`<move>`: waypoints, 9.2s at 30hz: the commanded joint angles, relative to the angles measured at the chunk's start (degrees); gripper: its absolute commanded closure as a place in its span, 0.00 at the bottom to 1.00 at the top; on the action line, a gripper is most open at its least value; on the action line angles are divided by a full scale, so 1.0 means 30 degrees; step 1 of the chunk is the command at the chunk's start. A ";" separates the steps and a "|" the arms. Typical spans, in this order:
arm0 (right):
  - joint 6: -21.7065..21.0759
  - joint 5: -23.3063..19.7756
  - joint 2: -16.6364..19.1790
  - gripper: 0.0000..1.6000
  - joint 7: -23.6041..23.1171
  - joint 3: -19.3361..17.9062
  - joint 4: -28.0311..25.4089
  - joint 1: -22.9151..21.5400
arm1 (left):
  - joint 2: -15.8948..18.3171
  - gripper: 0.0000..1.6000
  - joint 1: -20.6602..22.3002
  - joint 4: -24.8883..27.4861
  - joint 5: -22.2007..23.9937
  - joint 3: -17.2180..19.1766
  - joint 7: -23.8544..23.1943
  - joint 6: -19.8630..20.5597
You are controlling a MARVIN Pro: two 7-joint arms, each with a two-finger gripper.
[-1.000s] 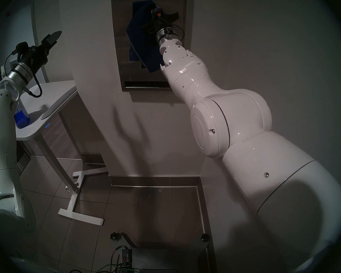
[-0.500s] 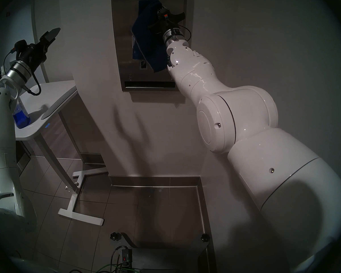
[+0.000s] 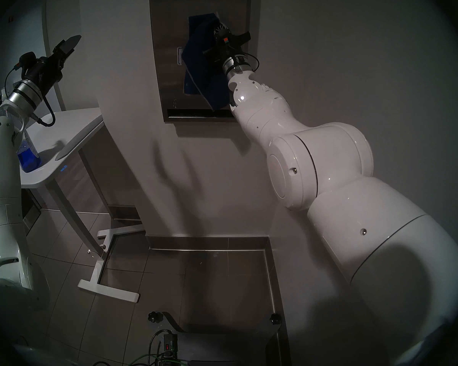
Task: Pick up the cloth and wipe the surface
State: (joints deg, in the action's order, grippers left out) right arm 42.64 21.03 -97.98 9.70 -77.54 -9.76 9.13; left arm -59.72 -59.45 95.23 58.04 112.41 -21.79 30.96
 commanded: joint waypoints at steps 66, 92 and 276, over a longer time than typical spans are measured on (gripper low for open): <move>-0.0717 0.0627 0.1947 1.00 0.0840 -0.1297 -0.2864 -0.1622 | -0.0002 0.00 0.0818 -0.0060 0.0101 -0.0526 -0.0014 -0.0180; -0.3394 0.0566 -0.1125 1.00 0.1724 -0.1008 -0.1534 -0.2859 | 0.0493 0.00 0.0706 -0.0129 0.0042 0.0744 0.0095 -0.0291; -0.0466 -0.7497 -0.1582 0.00 -1.5124 -0.8044 0.1268 0.0579 | 0.4025 1.00 1.2310 -1.2106 -0.8180 -0.9374 -0.4116 -0.4713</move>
State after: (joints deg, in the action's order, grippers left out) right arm 41.24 -0.20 -104.38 -35.43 -100.39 -4.17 10.98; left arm -53.88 -27.75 60.14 39.23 85.87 -35.35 18.04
